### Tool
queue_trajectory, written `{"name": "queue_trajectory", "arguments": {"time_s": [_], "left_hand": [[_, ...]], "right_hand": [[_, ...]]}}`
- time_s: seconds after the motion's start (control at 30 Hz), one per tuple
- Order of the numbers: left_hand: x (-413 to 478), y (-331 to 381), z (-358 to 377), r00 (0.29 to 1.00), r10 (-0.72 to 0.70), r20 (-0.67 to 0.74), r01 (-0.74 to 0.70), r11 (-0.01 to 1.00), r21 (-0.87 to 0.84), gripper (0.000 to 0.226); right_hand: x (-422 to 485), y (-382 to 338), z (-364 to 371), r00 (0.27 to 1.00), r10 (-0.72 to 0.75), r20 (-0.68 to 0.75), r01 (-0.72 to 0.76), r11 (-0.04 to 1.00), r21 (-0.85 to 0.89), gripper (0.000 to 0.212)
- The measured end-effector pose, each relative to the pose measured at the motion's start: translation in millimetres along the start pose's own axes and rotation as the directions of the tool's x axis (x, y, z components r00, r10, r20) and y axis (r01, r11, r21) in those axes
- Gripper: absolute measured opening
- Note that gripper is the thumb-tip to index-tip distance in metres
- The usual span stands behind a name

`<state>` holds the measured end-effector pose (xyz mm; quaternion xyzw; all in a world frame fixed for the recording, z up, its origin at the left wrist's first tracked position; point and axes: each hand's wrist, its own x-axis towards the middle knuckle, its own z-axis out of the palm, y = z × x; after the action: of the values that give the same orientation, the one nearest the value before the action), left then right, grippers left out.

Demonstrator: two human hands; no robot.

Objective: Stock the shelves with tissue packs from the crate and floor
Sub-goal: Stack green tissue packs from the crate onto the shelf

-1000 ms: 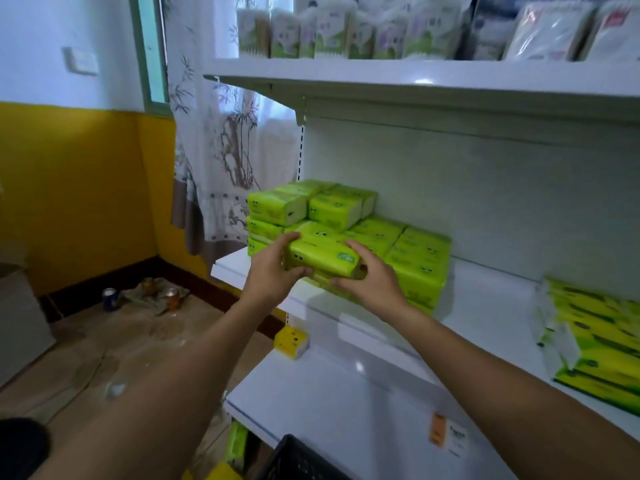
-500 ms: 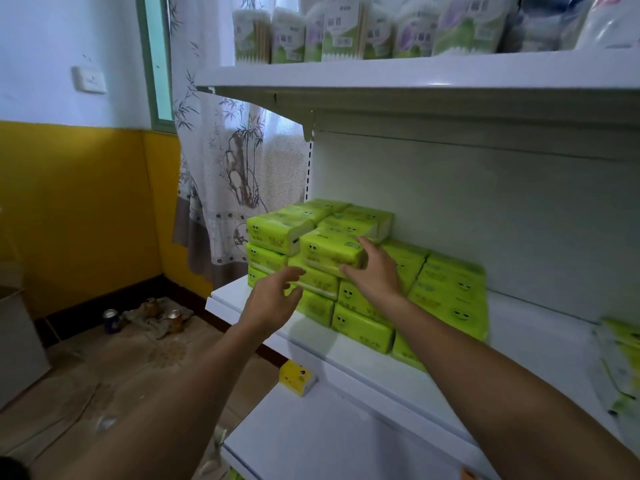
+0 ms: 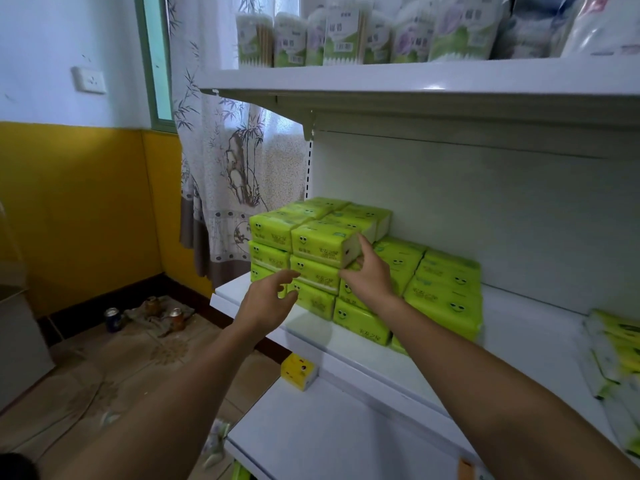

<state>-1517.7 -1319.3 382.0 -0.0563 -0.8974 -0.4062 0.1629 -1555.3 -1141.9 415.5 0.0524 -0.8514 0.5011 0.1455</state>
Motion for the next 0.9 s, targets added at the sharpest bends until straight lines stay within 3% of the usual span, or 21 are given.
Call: {"name": "queue_trajectory", "arguments": {"time_s": [0.27,0.5,0.7,0.9], "left_hand": [[-62.7,10.4,-7.3,0.999,-0.002,0.044,0.001,1.0,0.027,0.036],[-166.9,-32.7,46.1,0.975,-0.081,0.206,0.064,0.994,0.089,0.036],[-262.8,-112.8,129.0,0.879,-0.232,0.417,0.179,0.97,0.164,0.033],[-343.9,-180.8,219.6,0.713,-0.446,0.541,0.411,0.891,0.193,0.033]], "right_hand": [[-72.1,-11.7,-13.2,0.997,-0.078,0.003,0.077,0.983,-0.164,0.072],[-183.0,60.6,12.3,0.99,-0.014,0.143,0.037,0.986,-0.162,0.065],[-279.1,194.0,41.9,0.911,0.301,0.282,-0.227,0.937,-0.265,0.063],[-351.1,333.7,73.5,0.676,0.672,0.303,-0.561,0.735,-0.381,0.061]]}}
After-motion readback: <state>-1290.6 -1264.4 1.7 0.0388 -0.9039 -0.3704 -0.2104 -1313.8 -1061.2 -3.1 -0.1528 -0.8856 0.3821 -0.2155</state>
